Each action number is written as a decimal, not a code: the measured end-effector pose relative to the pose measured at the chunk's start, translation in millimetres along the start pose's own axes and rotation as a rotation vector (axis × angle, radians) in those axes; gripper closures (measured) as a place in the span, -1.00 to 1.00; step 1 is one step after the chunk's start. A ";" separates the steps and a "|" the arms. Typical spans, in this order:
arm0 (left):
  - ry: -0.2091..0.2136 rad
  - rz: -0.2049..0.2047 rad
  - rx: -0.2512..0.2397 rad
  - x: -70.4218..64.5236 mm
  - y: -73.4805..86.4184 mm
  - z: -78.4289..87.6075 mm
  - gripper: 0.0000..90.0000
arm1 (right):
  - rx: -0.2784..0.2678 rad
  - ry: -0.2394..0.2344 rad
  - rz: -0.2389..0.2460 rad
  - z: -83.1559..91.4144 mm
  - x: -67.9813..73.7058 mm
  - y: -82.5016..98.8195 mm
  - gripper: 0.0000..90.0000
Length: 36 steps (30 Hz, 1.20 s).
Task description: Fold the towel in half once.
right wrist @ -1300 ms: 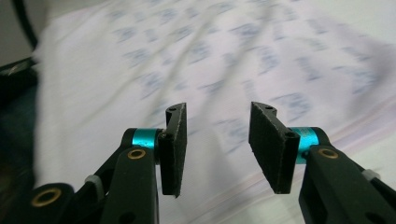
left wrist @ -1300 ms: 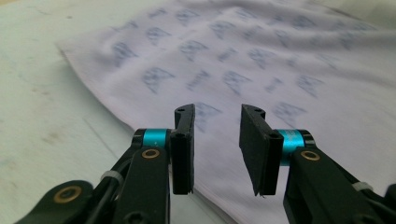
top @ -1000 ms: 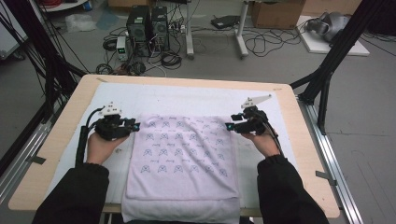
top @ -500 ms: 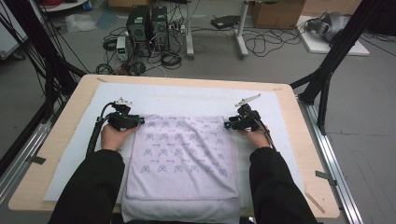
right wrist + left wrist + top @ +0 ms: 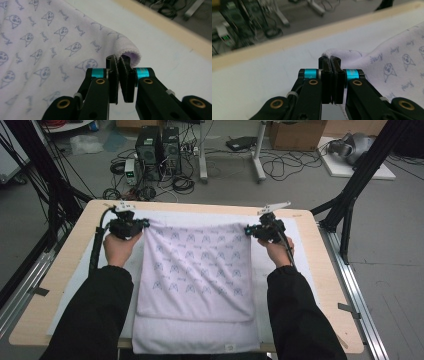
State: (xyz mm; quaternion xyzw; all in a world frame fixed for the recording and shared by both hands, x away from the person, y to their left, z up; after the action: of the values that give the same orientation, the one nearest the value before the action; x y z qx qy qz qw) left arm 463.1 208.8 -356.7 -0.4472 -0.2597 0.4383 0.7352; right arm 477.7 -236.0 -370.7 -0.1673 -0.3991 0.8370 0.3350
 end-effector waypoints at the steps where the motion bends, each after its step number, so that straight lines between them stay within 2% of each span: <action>1: -0.008 -0.008 -0.033 1.8 -14.0 6.1 0.96 | -0.011 0.026 0.018 7.2 -1.8 -11.2 0.93; 3: -0.005 -0.016 -0.087 5.3 -39.9 16.8 0.95 | -0.042 0.075 0.024 24.1 -9.0 -34.1 0.91; 4: -0.020 -0.013 -0.102 6.0 -48.0 18.6 0.86 | -0.075 0.102 0.016 31.8 -14.0 -43.5 0.75; 5: -0.053 0.008 -0.077 7.9 -52.4 17.6 0.44 | -0.087 0.147 -0.014 37.8 -19.3 -50.1 0.35; 6: -0.039 0.018 -0.067 8.3 -51.4 16.2 0.24 | -0.092 0.177 -0.056 41.7 -27.0 -52.7 0.24; 7: -0.024 0.013 -0.048 8.3 -47.4 13.9 0.30 | -0.082 0.151 -0.087 42.6 -31.0 -51.8 0.19; 8: -0.018 0.009 -0.034 7.5 -40.9 11.4 0.27 | -0.072 0.138 -0.095 41.6 -33.3 -48.0 0.14; 10: 0.009 0.007 -0.003 5.6 -23.0 6.6 0.27 | -0.026 0.135 -0.067 36.6 -31.0 -35.1 0.07; 11: 0.030 0.004 0.023 5.1 -13.1 4.3 0.26 | -0.020 0.133 -0.055 34.3 -28.4 -26.9 0.06; 14: 0.047 -0.010 0.065 -0.1 13.4 -0.8 0.23 | 0.033 0.099 -0.062 26.0 -22.6 -1.9 0.02; 15: 0.063 -0.008 0.074 -2.1 20.4 -1.0 0.23 | 0.041 0.083 -0.061 24.9 -20.1 5.8 -0.02; 16: 0.079 -0.006 0.075 -4.0 26.8 -0.3 0.20 | 0.077 0.055 -0.084 23.6 -18.8 11.0 -0.10; 17: 0.092 -0.012 0.077 -6.5 32.7 1.2 0.20 | 0.110 0.023 -0.114 21.8 -17.6 14.9 -0.12; 18: 0.103 -0.022 0.092 -8.8 37.9 2.9 0.20 | 0.125 -0.005 -0.116 21.5 -14.4 18.0 -0.10; 19: 0.118 -0.022 0.089 -11.3 43.2 5.3 0.20 | 0.115 0.005 -0.079 23.5 -9.2 21.1 -0.04; 20: 0.126 -0.028 0.089 -13.8 48.1 8.5 0.22 | 0.074 0.018 -0.044 27.2 -2.8 24.6 -0.01; 21: 0.133 -0.034 0.090 -16.1 52.1 11.6 0.22 | 0.047 0.016 -0.032 30.3 2.4 28.4 -0.01; 23: 0.146 -0.042 0.076 -20.7 59.1 19.5 0.22 | 0.040 -0.021 -0.044 33.9 9.0 35.8 -0.02; 25: 0.162 -0.054 0.078 -25.2 64.5 27.8 0.20 | 0.051 -0.021 -0.023 37.8 17.4 43.1 -0.02; 27: 0.166 -0.068 0.066 -30.7 70.6 36.1 0.20 | 0.036 -0.043 -0.020 43.3 27.0 50.5 -0.02; 29: 0.179 -0.078 0.063 -35.9 77.6 43.8 0.20 | 0.039 -0.043 0.002 48.2 36.4 58.7 -0.02; 31: 0.190 -0.097 0.074 -40.8 84.9 49.9 0.20 | 0.041 -0.056 0.008 51.5 43.3 67.4 -0.01; 32: 0.200 -0.090 0.072 -43.8 90.5 52.7 0.20 | 0.039 -0.068 0.000 52.5 47.2 71.9 0.01; 36: 0.230 -0.102 0.113 -53.1 109.3 56.5 0.29 | 0.042 -0.091 0.035 51.0 64.7 86.5 0.02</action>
State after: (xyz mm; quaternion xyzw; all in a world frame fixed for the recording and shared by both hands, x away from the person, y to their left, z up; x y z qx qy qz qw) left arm 348.8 210.1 -426.6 -0.4383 -0.1712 0.3601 0.8055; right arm 366.3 -258.9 -407.1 -0.1287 -0.3932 0.8576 0.3054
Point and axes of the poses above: each handheld gripper's, and its own axes: z roughly backward along the jaws, y roughly out of its underside, x roughly to its left, the point moved 2 cm from there along -z, roughly forward along the jaws, and after that the axes turned 2 degrees about y, right-handed, at the moved point
